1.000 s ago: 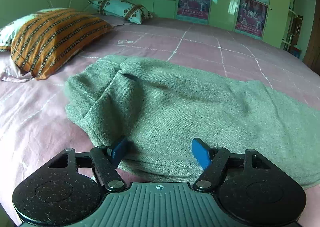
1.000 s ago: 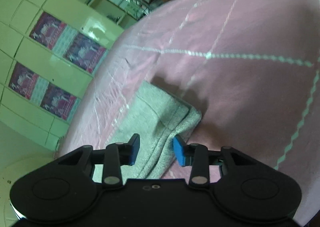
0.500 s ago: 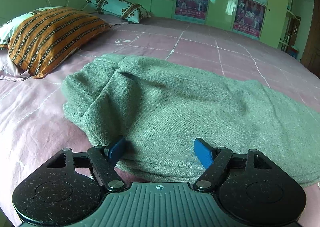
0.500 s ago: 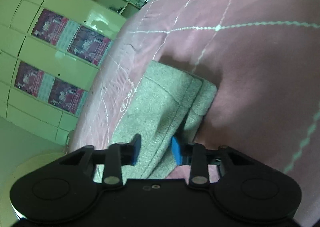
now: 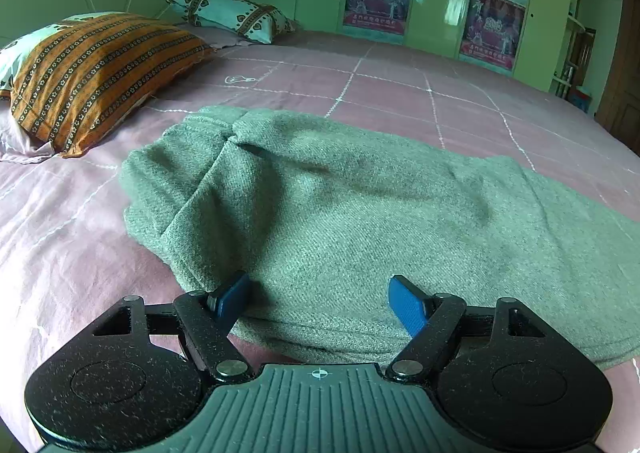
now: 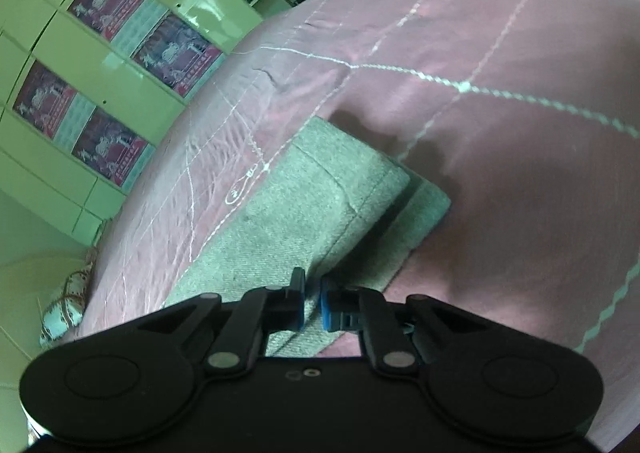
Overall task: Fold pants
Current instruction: 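Close the right gripper on the edge of the folded stack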
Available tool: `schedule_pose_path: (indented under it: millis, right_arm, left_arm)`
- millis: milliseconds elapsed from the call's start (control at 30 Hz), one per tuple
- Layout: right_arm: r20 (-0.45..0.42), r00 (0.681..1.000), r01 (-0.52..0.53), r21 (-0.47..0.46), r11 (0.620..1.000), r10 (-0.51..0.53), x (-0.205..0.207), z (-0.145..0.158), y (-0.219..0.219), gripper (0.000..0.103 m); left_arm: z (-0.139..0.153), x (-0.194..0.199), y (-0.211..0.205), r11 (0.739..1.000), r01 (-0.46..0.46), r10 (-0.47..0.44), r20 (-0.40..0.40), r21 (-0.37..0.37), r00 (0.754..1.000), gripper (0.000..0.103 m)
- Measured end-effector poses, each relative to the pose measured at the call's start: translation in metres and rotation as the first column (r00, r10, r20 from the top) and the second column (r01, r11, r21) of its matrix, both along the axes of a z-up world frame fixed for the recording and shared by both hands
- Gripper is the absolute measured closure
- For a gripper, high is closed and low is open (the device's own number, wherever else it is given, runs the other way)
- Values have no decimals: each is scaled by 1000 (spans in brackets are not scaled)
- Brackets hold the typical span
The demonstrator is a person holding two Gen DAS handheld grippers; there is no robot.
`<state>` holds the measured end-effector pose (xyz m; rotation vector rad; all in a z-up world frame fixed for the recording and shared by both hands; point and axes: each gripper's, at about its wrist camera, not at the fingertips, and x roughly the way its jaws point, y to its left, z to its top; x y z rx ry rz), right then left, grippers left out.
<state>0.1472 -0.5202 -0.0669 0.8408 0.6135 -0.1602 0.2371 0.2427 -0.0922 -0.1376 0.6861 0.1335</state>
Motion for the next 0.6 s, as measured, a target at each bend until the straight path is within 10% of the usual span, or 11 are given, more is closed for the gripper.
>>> schedule_pose_path:
  millis: [267,600]
  right_arm:
    - [103,995,-11,-9,1000,12,-21,26,3,103]
    - [12,994,109,91,990,-111,-24,-9,-31,90]
  left_arm:
    - [0,-1,0,1000,4,-4,1,-2,1000,27]
    - [1,0,1,1000,15,-15,-10,-3,1000,26]
